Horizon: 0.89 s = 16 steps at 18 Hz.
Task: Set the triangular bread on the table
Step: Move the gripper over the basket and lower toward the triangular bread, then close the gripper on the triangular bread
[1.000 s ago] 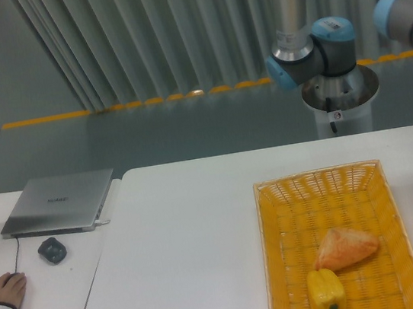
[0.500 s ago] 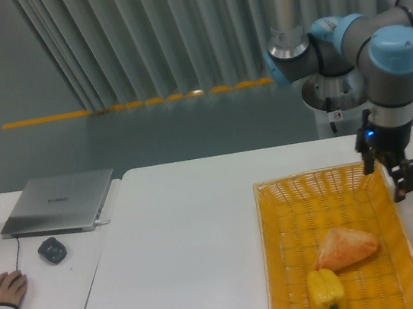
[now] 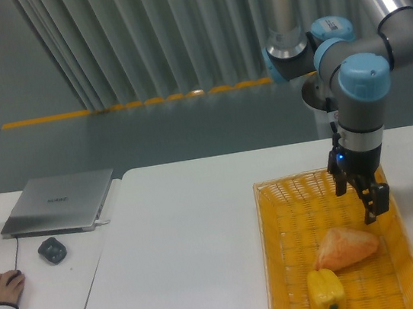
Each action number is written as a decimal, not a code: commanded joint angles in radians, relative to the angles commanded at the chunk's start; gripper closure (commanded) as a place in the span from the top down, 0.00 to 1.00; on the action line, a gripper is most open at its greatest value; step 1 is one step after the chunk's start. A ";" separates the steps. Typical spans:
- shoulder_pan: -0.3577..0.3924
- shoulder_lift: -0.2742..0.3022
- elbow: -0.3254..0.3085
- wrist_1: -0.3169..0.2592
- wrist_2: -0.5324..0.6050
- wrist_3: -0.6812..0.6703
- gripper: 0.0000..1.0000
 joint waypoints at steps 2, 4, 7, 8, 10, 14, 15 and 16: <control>-0.014 -0.026 0.005 0.023 0.002 -0.003 1.00; -0.018 -0.055 0.011 0.048 0.006 -0.023 1.00; -0.037 -0.080 0.021 0.064 0.048 -0.035 1.00; -0.038 -0.086 0.022 0.065 0.049 -0.035 1.00; -0.040 -0.094 0.023 0.065 0.049 -0.035 1.00; -0.043 -0.095 0.020 0.065 0.052 -0.035 0.86; -0.043 -0.095 0.020 0.065 0.052 -0.035 0.85; -0.043 -0.098 0.020 0.065 0.052 -0.035 0.85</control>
